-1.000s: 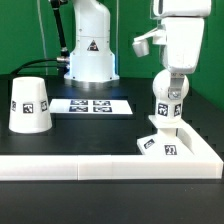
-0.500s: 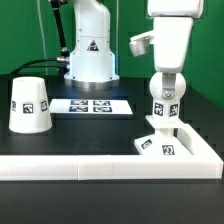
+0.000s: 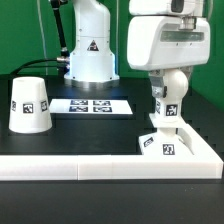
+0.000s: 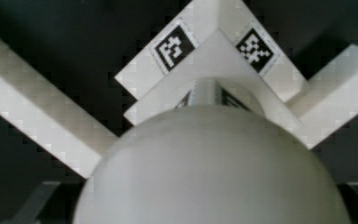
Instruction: Assemble lamp
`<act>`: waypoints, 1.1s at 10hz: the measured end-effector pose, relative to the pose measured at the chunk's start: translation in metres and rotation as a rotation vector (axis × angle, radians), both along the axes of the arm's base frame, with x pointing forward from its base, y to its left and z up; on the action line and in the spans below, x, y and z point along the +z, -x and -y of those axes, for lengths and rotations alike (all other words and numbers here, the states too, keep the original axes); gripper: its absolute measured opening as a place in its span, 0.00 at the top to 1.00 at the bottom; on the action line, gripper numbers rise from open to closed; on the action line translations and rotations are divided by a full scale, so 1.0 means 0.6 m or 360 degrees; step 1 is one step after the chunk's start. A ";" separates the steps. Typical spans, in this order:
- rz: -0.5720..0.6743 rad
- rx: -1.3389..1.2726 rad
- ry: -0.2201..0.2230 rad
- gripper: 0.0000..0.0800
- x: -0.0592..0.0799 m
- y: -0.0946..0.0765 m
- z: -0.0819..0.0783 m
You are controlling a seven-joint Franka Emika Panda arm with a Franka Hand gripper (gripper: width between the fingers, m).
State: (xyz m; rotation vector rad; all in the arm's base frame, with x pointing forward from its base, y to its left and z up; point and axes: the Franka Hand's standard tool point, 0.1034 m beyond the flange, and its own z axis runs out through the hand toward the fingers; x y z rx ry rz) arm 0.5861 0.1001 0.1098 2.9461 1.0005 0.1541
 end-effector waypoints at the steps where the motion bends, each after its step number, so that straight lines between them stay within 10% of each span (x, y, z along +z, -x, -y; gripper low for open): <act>1: 0.0013 -0.0070 -0.0010 0.28 0.001 -0.002 0.000; 11: 0.0033 -0.0928 -0.0107 0.19 0.003 -0.009 0.014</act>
Offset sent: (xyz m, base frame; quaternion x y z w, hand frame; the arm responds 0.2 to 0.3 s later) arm 0.0000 0.0000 0.0000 0.0000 0.0000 0.1938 0.9810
